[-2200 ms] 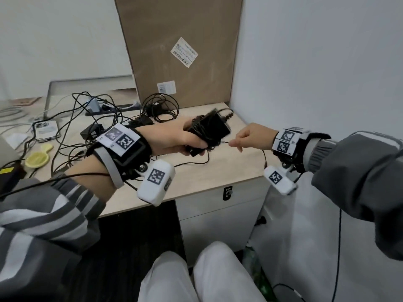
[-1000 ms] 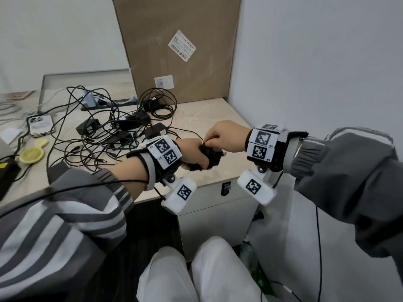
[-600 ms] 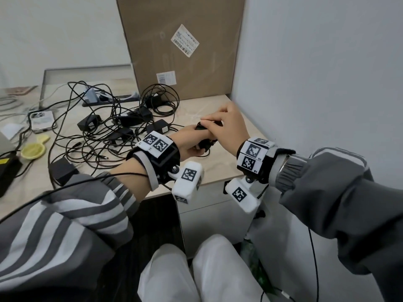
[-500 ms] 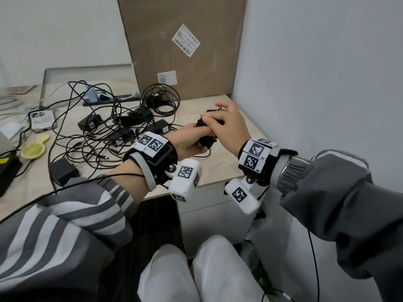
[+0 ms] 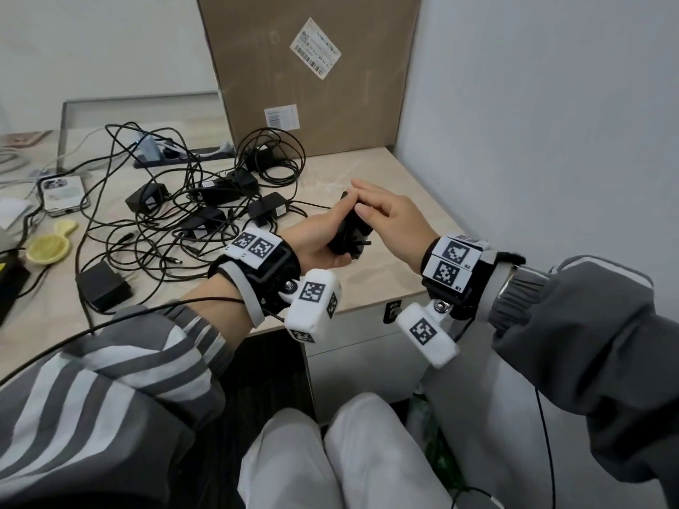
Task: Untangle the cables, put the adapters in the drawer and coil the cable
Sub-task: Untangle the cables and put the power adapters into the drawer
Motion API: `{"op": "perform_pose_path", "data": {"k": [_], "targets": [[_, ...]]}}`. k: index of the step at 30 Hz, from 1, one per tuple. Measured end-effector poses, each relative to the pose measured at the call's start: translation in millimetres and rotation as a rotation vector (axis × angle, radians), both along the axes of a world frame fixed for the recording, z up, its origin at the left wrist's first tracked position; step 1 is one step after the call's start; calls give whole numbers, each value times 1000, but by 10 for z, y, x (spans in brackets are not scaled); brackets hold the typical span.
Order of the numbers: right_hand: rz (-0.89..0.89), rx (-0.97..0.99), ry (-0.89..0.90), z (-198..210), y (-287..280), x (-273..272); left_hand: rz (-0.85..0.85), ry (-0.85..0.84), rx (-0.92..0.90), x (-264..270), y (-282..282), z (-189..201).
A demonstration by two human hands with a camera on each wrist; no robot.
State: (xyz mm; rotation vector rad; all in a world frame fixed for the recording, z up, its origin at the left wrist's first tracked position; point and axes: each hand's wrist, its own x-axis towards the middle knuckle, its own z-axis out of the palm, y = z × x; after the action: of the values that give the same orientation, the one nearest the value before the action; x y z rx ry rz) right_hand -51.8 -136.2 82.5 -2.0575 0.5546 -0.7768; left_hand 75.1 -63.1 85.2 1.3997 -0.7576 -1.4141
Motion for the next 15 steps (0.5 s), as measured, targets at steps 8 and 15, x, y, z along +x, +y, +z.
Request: {"op": "perform_pose_path", "data": {"k": [8,15], "targets": [[-251,58,-15,-121,-4,-352,91,-134,41,-91,144,-192],[-356,188,427,-514,162,-877,242,-118,23,-191,447,-285]]}}
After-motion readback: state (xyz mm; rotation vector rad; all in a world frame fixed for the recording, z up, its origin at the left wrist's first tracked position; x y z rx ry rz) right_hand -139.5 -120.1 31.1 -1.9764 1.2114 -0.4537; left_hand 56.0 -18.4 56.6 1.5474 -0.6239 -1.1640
